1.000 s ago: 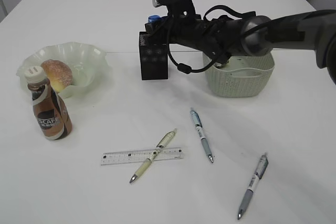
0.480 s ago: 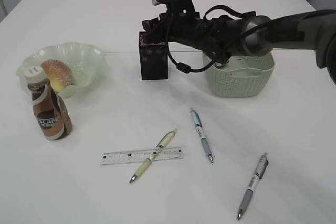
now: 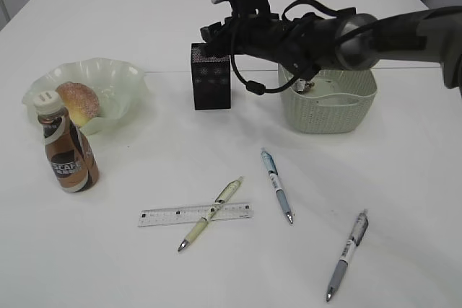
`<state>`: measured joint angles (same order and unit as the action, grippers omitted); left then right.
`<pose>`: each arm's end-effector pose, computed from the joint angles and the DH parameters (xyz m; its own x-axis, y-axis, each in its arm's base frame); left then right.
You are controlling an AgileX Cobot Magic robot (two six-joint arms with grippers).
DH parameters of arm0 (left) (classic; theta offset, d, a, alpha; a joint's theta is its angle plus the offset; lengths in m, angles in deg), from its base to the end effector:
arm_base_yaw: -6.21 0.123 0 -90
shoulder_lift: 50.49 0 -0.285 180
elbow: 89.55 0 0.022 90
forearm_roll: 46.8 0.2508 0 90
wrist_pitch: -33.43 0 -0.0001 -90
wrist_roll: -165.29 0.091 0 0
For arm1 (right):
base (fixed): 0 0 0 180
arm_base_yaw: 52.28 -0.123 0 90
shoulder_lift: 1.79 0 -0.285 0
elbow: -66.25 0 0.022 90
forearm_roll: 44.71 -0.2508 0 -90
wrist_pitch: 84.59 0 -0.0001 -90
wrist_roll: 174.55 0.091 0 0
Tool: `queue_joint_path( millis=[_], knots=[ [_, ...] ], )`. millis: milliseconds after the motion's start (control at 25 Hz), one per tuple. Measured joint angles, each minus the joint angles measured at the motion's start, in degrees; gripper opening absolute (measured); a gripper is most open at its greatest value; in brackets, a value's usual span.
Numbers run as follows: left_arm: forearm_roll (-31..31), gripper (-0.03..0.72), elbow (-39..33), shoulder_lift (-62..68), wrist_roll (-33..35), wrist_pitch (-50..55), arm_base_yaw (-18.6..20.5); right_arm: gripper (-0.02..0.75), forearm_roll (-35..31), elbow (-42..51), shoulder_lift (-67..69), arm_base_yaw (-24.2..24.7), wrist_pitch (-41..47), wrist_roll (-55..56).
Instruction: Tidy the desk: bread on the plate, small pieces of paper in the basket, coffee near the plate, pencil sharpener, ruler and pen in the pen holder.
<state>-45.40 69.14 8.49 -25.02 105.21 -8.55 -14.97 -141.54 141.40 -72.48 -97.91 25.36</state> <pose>0.1351 -0.0334 0.3508 -0.8835 0.0555 -0.4650 0.0941 0.9937 -0.0601 0.5144 0.2003 0.1844 -0.1495 -0.2236 -0.9631 -0.4771 0.8695 -0.1278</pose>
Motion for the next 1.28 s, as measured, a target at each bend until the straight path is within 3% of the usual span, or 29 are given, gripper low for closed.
queue_joint_path(
  millis=[240,640,1160,1280],
  knots=[
    [0.0,0.469,0.0,0.0,0.0,0.0,0.0,0.414,-0.1,0.0,-8.5,0.0,14.9,0.7],
    [-0.8,0.469,0.0,0.0,0.0,0.0,0.0,0.375,-5.0,-0.1,-19.5,-3.5,50.8,3.0],
    [0.4,0.469,0.0,1.7,7.2,0.0,0.0,0.371,-18.4,-2.3,-20.1,-7.0,82.2,3.2],
    [0.7,0.469,0.0,1.8,7.3,0.0,0.0,0.370,-19.9,-2.9,-20.1,-7.0,83.5,3.2]
  ],
)
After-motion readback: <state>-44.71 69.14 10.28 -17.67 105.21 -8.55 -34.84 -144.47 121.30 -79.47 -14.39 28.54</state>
